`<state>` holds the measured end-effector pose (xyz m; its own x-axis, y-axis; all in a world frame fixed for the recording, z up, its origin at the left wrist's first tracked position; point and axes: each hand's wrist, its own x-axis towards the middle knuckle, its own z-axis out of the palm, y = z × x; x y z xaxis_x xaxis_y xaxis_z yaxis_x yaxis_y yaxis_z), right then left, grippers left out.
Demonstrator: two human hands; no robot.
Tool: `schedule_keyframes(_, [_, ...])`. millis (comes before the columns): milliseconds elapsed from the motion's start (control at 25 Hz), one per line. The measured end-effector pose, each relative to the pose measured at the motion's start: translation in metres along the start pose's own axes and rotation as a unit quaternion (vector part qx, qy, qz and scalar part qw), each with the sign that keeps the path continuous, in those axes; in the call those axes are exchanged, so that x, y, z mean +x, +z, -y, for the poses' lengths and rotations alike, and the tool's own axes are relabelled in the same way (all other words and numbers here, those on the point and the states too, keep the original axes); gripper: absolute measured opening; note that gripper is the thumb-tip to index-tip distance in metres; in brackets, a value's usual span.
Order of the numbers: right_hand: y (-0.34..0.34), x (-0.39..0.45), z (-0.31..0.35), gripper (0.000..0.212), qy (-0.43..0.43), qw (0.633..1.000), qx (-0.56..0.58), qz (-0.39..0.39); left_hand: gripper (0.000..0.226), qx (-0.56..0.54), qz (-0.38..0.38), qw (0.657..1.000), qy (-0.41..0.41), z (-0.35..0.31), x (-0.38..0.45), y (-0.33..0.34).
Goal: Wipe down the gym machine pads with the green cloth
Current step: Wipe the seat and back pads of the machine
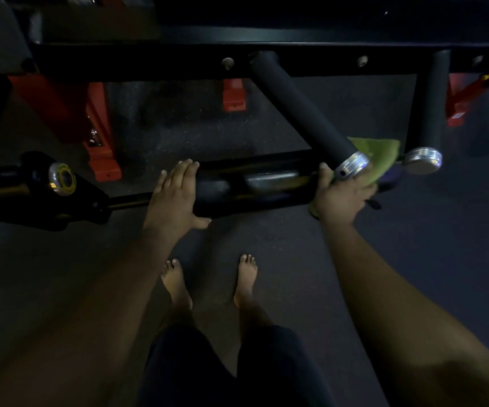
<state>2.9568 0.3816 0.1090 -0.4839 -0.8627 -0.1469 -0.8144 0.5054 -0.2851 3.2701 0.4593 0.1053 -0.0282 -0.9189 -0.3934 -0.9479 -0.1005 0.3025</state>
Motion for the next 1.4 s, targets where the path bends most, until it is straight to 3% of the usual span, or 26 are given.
schedule_keyframes(80, [0.017, -0.047, 0.031, 0.076, -0.05, 0.998, -0.014, 0.028, 0.137, -0.001, 0.045, 0.999, -0.002, 0.003, 0.012, -0.013])
schedule_keyframes(240, [0.025, -0.119, 0.067, 0.053, -0.205, 0.975, -0.033, 0.075, 0.139, 0.009, 0.091, 0.996, -0.009, 0.002, 0.025, -0.026])
schedule_keyframes(400, [0.007, -0.131, 0.058, 0.062, -0.308, 0.941, -0.033, 0.138, 0.138, 0.009, 0.102, 0.994, -0.04, -0.007, 0.005, -0.033])
schedule_keyframes(560, [-0.041, -0.132, 0.036, 0.06, -0.283, 0.944, -0.053, 0.161, 0.124, 0.035, 0.095, 0.995, -0.018, -0.026, -0.037, -0.047])
schedule_keyframes(680, [-0.074, -0.161, 0.014, 0.067, -0.21, 0.964, -0.034, 0.16, 0.11, 0.038, 0.109, 0.993, 0.021, -0.049, -0.076, -0.058])
schedule_keyframes(960, [-0.144, -0.192, -0.059, 0.06, -0.159, 0.973, -0.034, 0.164, 0.104, 0.093, 0.112, 0.985, 0.092, -0.135, -0.143, -0.078])
schedule_keyframes(1400, [-0.272, -0.07, -0.214, 0.06, -0.137, 0.985, 0.014, 0.103, 0.102, 0.152, -0.004, 0.975, 0.162, -0.36, -0.141, -0.079])
